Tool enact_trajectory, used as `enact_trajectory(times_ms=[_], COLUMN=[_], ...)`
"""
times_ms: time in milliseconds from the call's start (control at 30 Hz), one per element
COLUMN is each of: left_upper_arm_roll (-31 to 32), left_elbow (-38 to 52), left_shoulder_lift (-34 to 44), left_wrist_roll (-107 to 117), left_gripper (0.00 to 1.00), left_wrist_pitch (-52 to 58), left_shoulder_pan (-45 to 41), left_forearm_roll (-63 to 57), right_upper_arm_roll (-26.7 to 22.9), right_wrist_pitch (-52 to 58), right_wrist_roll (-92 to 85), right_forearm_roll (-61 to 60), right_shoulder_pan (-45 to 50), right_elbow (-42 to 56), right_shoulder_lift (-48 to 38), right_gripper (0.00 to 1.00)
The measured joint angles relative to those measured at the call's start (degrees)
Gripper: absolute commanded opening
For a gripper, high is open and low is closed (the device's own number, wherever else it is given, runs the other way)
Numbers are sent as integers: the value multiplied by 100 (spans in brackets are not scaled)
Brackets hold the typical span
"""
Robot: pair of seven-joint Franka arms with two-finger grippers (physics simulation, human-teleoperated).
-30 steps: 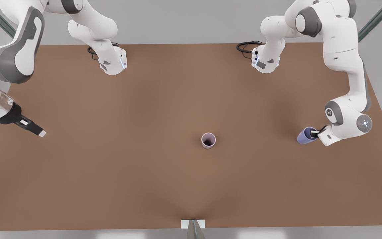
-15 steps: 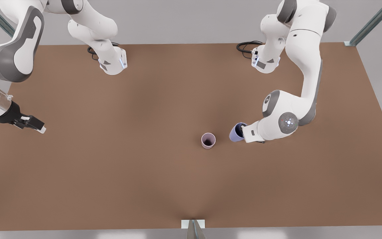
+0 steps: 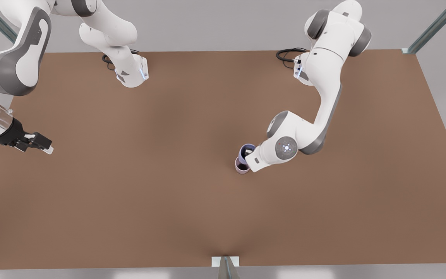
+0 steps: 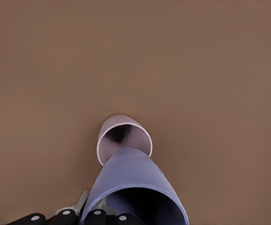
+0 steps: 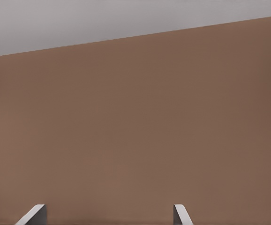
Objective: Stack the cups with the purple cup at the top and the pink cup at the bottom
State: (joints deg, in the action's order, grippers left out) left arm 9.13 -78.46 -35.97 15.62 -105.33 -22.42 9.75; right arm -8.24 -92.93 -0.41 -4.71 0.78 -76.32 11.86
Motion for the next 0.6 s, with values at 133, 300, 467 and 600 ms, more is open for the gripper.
enact_trajectory(times_ms=[133, 300, 467, 600], left_upper_arm_roll=[-1, -8, -9, -9], left_elbow=[3, -3, -5, -5], left_shoulder_lift=[-30, -94, -165, -210], left_wrist_roll=[440, 873, 1211, 1426], left_gripper=[21, 21, 21, 21], left_wrist_pitch=[-100, -207, -267, -304], left_shoulder_pan=[-8, -8, -16, -17], left_forearm_roll=[-8, -22, -24, -22], right_upper_arm_roll=[0, 0, 0, 0], right_wrist_pitch=[-2, -5, -23, -37], right_wrist_roll=[-91, -182, -249, -290], right_forearm_roll=[-3, -2, 0, 0], right_shoulder_pan=[-3, -8, -8, -10], right_elbow=[0, 0, 0, 0], right_shoulder_lift=[5, 7, 7, 7], right_gripper=[100, 100, 100, 100])
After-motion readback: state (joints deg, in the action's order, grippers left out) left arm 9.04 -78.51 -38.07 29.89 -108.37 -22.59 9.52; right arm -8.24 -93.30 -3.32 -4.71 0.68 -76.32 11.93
